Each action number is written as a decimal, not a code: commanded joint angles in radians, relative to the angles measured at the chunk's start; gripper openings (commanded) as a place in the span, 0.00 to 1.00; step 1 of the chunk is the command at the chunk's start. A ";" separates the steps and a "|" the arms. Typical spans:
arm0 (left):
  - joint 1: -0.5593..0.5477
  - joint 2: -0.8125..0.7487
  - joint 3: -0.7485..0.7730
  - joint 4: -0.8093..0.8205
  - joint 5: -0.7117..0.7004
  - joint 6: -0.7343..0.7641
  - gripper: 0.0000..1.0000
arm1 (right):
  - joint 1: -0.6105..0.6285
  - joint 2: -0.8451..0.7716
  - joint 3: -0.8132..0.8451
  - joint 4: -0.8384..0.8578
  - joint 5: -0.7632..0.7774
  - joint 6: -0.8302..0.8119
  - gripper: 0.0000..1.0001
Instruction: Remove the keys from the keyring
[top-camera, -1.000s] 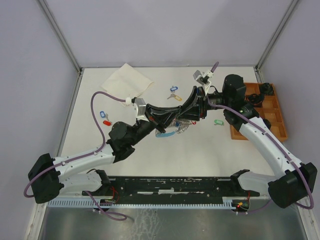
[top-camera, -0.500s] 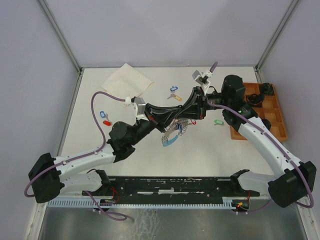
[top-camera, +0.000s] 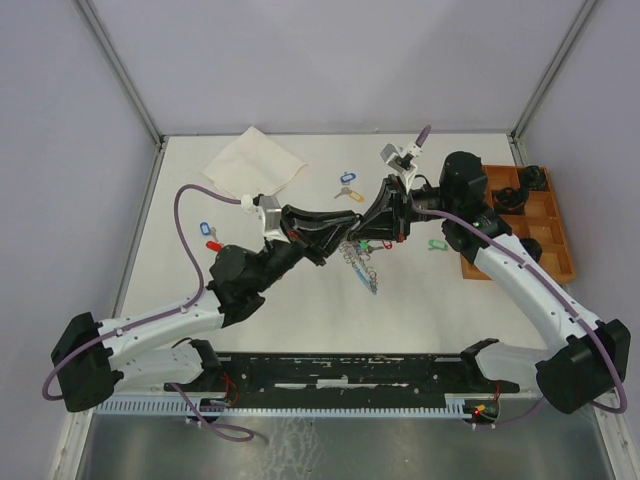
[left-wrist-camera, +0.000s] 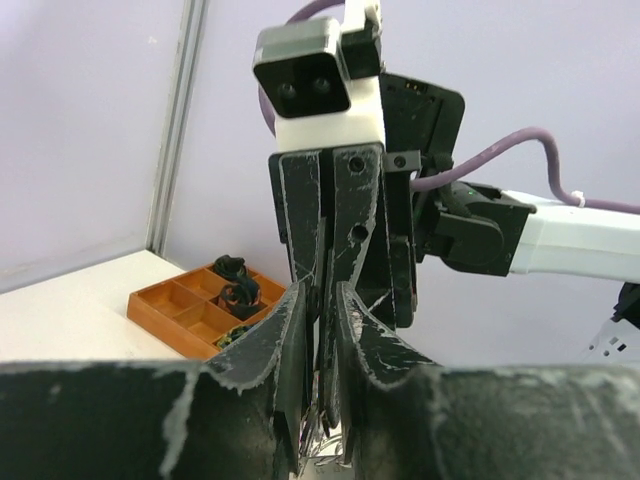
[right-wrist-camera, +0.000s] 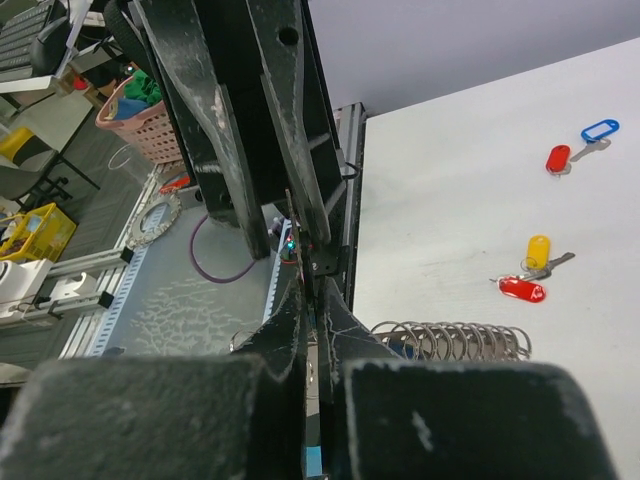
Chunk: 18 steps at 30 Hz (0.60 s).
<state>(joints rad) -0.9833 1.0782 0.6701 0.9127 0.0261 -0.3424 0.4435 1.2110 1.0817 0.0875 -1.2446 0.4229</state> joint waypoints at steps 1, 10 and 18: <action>0.003 -0.048 0.006 0.005 -0.013 0.011 0.25 | 0.004 -0.001 0.006 0.042 -0.034 0.007 0.01; 0.006 -0.095 0.001 -0.073 -0.006 0.054 0.34 | 0.005 -0.003 0.007 0.041 -0.042 -0.002 0.01; 0.012 -0.280 -0.160 -0.124 0.048 0.219 0.43 | 0.004 -0.007 0.006 0.031 -0.056 -0.015 0.01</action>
<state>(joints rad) -0.9798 0.8814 0.5762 0.8059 0.0441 -0.2562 0.4446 1.2156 1.0817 0.0818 -1.2610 0.4213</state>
